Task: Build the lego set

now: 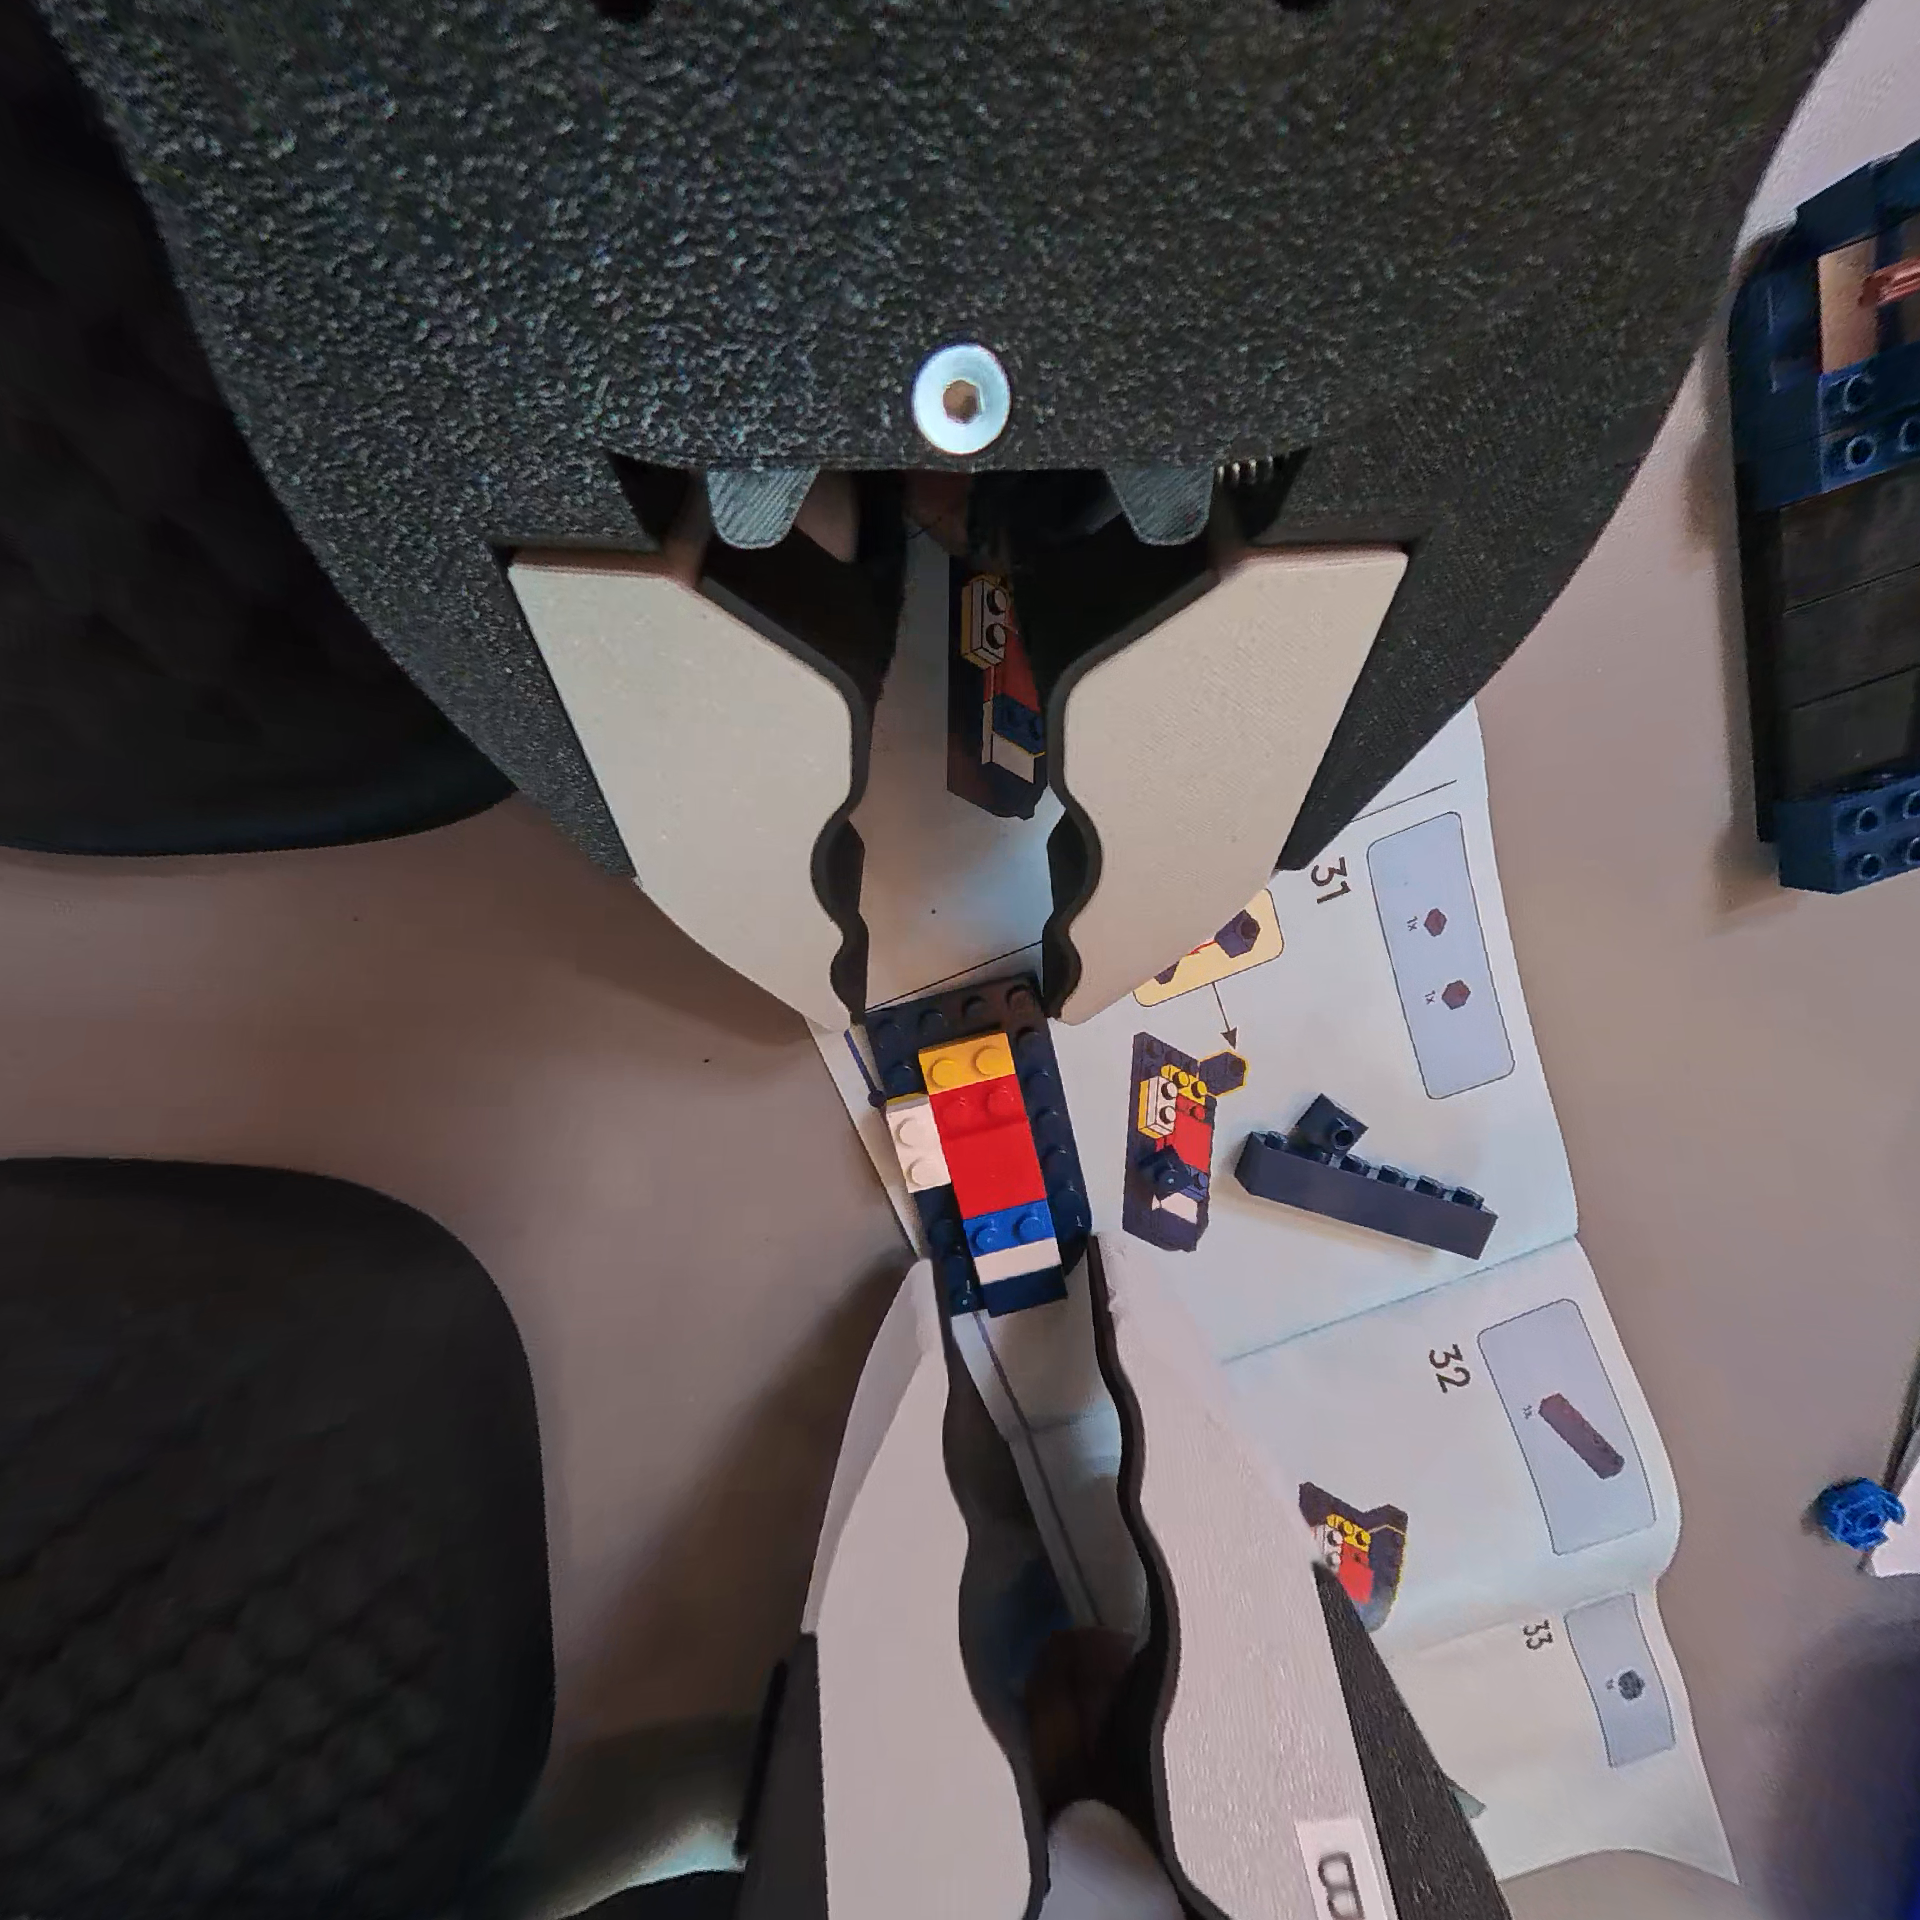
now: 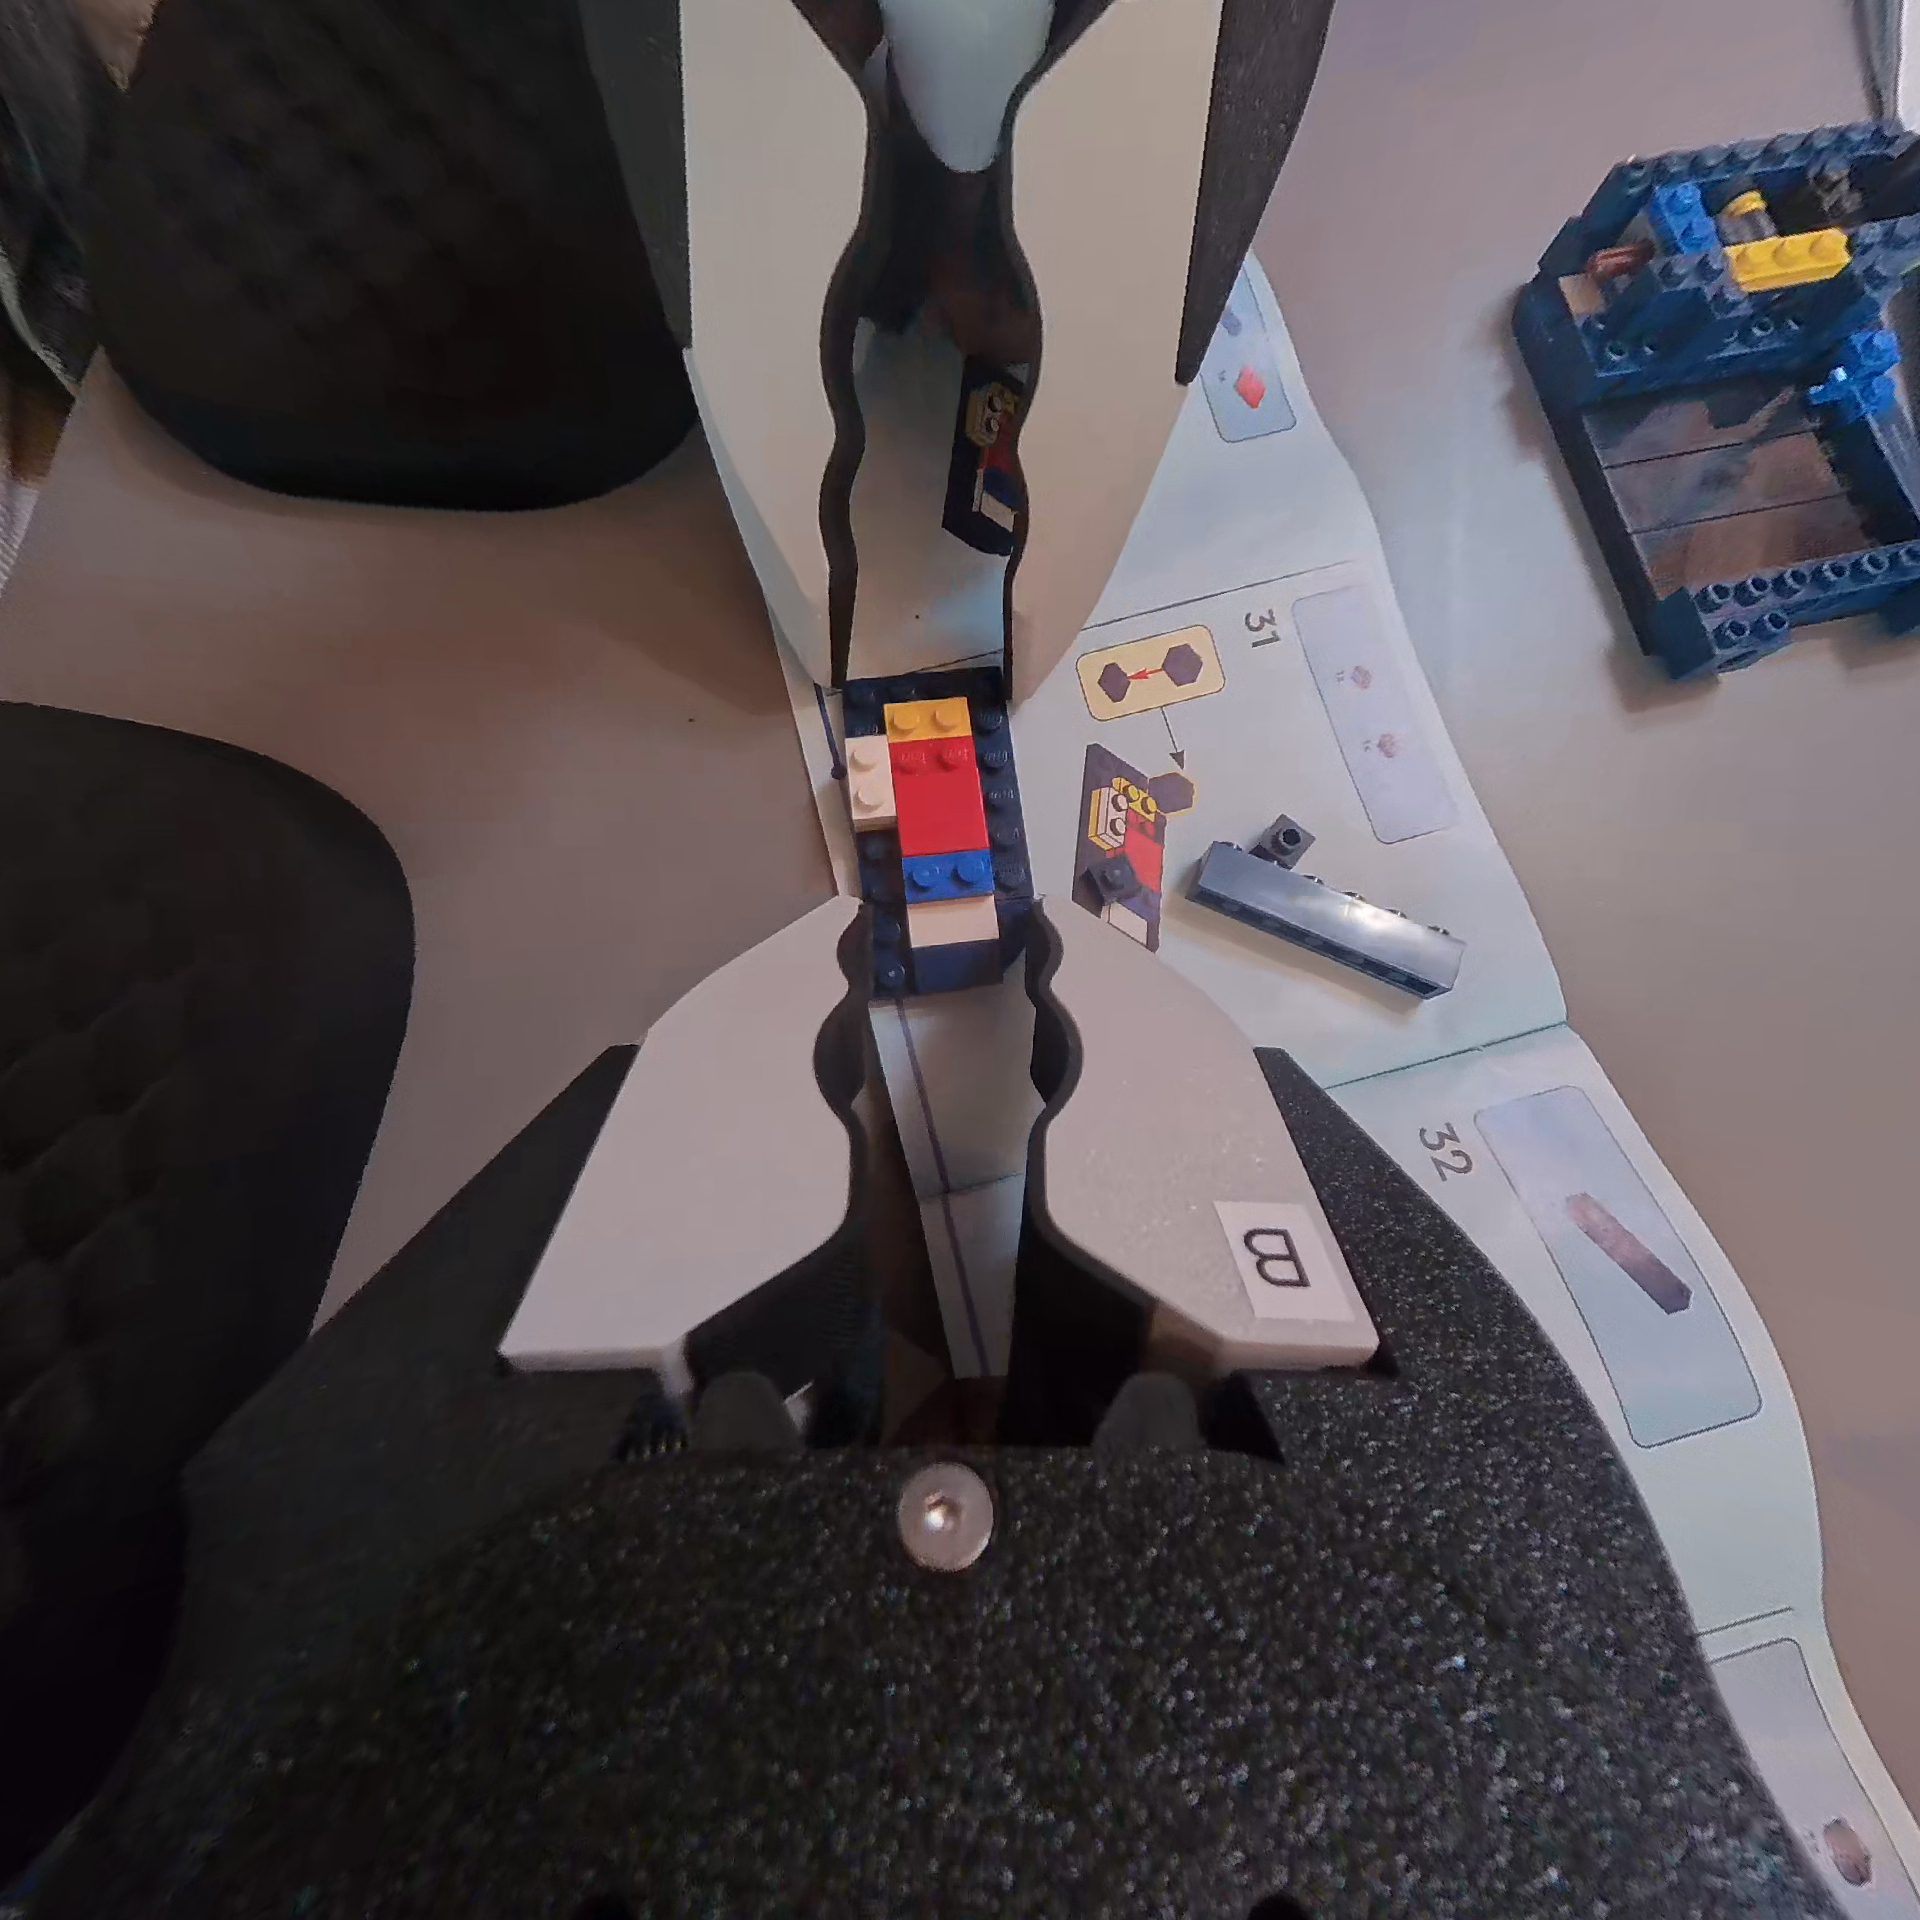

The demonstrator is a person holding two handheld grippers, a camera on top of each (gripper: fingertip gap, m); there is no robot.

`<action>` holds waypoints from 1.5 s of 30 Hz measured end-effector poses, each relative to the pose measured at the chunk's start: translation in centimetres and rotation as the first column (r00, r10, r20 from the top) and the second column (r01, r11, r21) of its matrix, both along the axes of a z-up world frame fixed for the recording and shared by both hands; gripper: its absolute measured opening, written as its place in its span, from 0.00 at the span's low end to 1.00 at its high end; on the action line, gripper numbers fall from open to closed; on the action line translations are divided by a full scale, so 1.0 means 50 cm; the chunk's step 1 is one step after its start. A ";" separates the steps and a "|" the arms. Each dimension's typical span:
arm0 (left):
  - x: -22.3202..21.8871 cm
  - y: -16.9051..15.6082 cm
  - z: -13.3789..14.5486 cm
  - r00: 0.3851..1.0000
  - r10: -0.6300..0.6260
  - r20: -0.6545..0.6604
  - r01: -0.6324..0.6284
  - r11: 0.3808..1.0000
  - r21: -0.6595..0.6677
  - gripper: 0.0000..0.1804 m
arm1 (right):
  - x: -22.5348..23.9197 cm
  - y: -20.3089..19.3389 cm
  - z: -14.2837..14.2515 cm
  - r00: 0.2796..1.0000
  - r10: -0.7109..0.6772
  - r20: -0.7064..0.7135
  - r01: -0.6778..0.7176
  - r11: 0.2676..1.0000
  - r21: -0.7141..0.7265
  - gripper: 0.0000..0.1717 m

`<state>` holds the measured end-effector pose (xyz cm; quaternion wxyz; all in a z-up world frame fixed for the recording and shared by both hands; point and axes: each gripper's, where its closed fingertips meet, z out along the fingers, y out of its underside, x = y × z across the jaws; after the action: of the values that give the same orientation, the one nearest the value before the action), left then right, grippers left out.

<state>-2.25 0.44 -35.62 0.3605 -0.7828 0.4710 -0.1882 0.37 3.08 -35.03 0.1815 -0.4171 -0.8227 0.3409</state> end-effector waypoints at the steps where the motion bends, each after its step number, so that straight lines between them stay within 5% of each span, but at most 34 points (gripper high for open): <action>1: 0.000 0.000 0.000 1.000 0.001 0.002 -0.001 1.000 -0.003 0.18 | -0.003 0.000 0.008 1.000 -0.006 -0.020 0.005 1.000 -0.020 0.16; 7: 0.000 -0.002 0.000 1.000 -0.006 0.005 0.006 1.000 -0.006 0.18 | -0.033 0.044 0.031 0.986 -0.111 -0.126 0.102 0.992 -0.075 0.06; 18: -0.014 0.002 0.023 0.994 0.023 0.103 -0.020 0.999 -0.028 0.23 | -0.091 0.088 0.027 0.999 -0.028 0.042 0.023 0.994 0.103 0.08; 28: -0.028 0.005 0.007 0.999 0.035 0.031 -0.035 0.999 -0.015 0.22 | -0.069 0.131 -0.012 0.971 -0.130 0.199 0.099 0.982 0.161 0.12; 37: -0.041 0.013 0.016 0.996 0.072 0.048 -0.072 0.997 -0.006 0.20 | -0.041 0.042 0.017 0.978 0.141 0.151 -0.151 0.987 0.058 0.04; 45: -0.046 0.013 0.013 0.997 0.073 0.028 -0.073 0.997 0.001 0.19 | -0.052 0.037 -0.001 0.978 0.166 0.128 -0.174 0.983 0.052 0.07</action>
<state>-4.57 1.06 -34.96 0.3743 -0.7966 0.4369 -0.1854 -2.23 4.94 -35.10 0.1137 -0.3597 -0.8753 0.3025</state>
